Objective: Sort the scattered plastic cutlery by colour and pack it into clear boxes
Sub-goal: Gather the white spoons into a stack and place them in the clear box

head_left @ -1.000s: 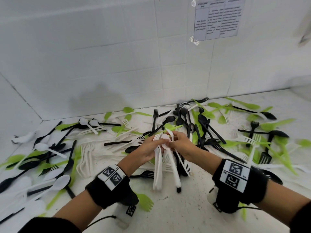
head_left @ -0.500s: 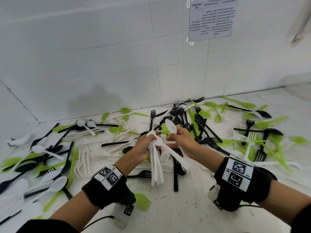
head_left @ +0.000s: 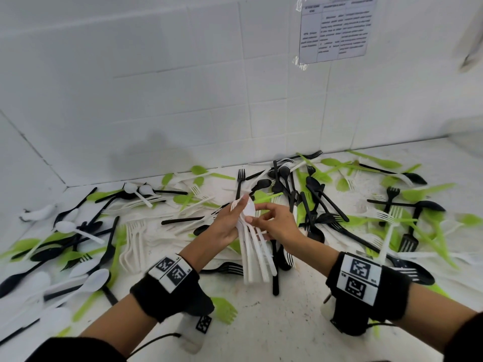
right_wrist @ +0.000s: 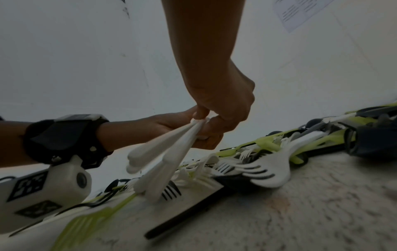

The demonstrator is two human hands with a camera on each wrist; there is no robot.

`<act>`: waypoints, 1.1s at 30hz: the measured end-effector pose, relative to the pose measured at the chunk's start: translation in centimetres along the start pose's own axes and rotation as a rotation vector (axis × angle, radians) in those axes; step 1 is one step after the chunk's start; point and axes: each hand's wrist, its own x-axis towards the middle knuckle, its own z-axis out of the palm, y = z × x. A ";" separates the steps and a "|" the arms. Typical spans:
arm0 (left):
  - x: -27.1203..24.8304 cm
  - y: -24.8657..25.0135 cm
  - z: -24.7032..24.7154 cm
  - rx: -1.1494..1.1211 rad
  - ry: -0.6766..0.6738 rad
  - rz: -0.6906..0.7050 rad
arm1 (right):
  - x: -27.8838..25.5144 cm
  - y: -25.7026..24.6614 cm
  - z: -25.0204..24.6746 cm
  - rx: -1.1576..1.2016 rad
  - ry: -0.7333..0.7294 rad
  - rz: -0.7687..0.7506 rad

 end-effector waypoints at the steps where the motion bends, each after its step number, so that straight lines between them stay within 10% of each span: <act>1: 0.0 0.0 0.0 0.008 0.003 0.009 | 0.0 0.1 0.1 -0.034 -0.002 -0.022; 18: 1.0 0.4 -0.6 0.015 0.264 0.253 | -1.3 0.9 1.7 -0.343 -0.121 -0.114; 33: -1.2 2.4 -0.6 -0.112 0.029 0.197 | -2.6 -0.8 2.3 -0.019 -0.442 0.157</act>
